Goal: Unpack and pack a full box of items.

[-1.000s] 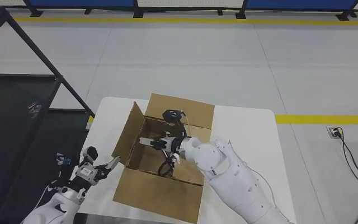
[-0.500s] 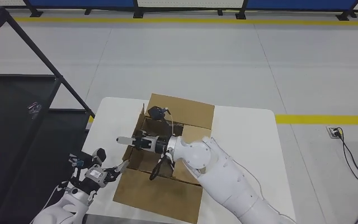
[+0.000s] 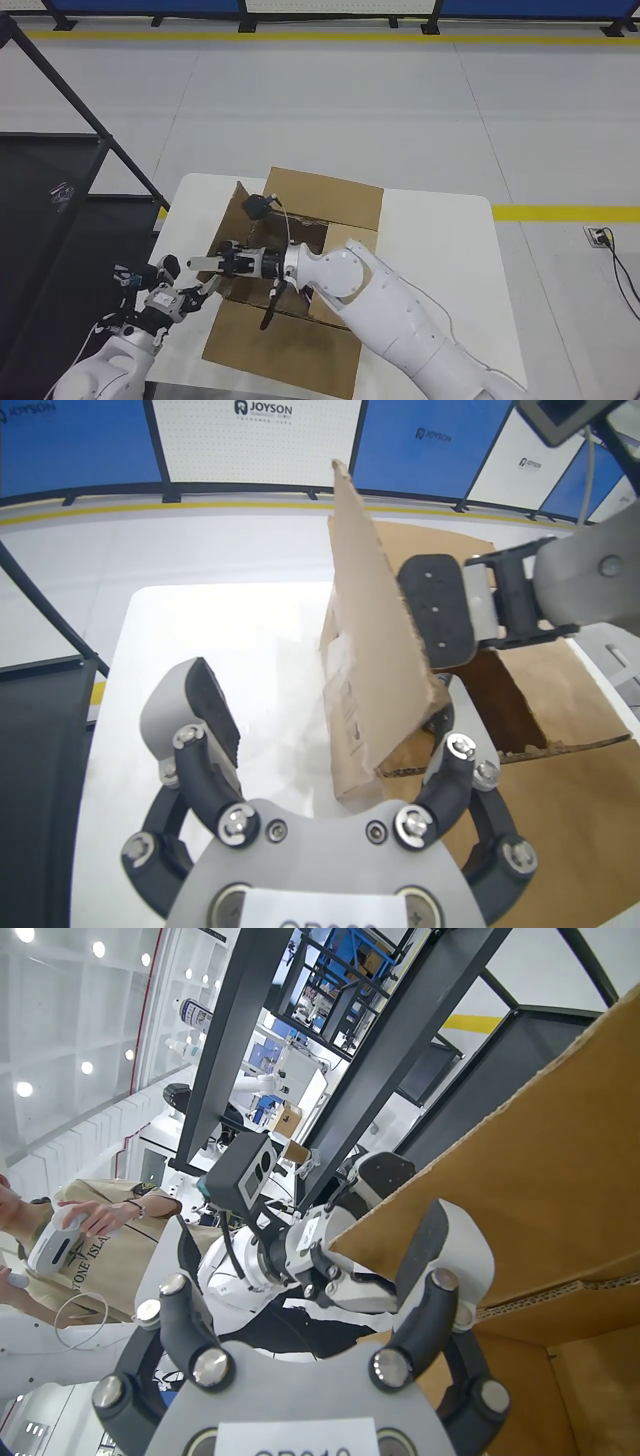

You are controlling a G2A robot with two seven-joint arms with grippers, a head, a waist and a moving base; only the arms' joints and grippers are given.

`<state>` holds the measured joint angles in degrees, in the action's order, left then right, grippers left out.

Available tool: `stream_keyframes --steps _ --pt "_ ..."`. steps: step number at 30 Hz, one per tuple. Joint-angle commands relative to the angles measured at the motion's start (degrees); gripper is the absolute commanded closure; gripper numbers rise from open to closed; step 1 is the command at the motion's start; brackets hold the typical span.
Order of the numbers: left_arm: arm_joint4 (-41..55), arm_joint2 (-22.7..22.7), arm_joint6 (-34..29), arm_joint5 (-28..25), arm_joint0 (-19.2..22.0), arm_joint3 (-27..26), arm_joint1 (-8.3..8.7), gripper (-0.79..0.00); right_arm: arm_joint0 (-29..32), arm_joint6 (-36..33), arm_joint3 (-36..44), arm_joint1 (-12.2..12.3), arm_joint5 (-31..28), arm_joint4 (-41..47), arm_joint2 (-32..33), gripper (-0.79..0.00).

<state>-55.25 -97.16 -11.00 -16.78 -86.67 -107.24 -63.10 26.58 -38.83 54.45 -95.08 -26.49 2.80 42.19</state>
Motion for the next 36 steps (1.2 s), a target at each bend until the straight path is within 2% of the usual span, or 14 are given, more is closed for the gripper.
stream_keyframes --steps 1,6,11,15,17,22,36 --pt "0.6 -0.6 -0.3 0.4 0.7 1.0 0.03 -0.785 0.2 -1.5 -0.3 0.4 -1.5 0.4 1.0 -0.785" --pt "2.9 -3.1 -0.8 0.0 1.4 3.9 0.20 -0.785 2.5 -3.4 1.2 2.3 -3.9 -1.1 5.2 -0.785" --pt "3.6 -4.6 -1.8 -0.2 2.3 7.4 0.39 -0.785 7.3 -5.8 6.5 5.2 -4.6 -3.3 11.5 -0.785" --pt "3.2 -4.4 -2.9 -0.6 3.2 10.1 0.50 -0.785 11.9 -9.8 13.0 7.3 -4.5 -5.4 15.9 -0.785" --pt "2.4 -3.8 -3.5 -0.9 3.9 11.2 0.55 -0.785 14.5 -13.9 17.1 8.5 -5.9 -5.2 17.9 -0.785" --pt "0.7 -2.2 -4.3 -0.7 5.4 13.3 0.57 -0.785 19.3 -18.4 24.4 10.3 -6.7 -4.7 21.8 -0.785" --pt "-4.0 -0.3 -6.1 -1.4 7.6 16.0 0.89 -0.785 20.6 -17.6 26.1 10.6 -6.4 -5.3 22.0 -0.785"
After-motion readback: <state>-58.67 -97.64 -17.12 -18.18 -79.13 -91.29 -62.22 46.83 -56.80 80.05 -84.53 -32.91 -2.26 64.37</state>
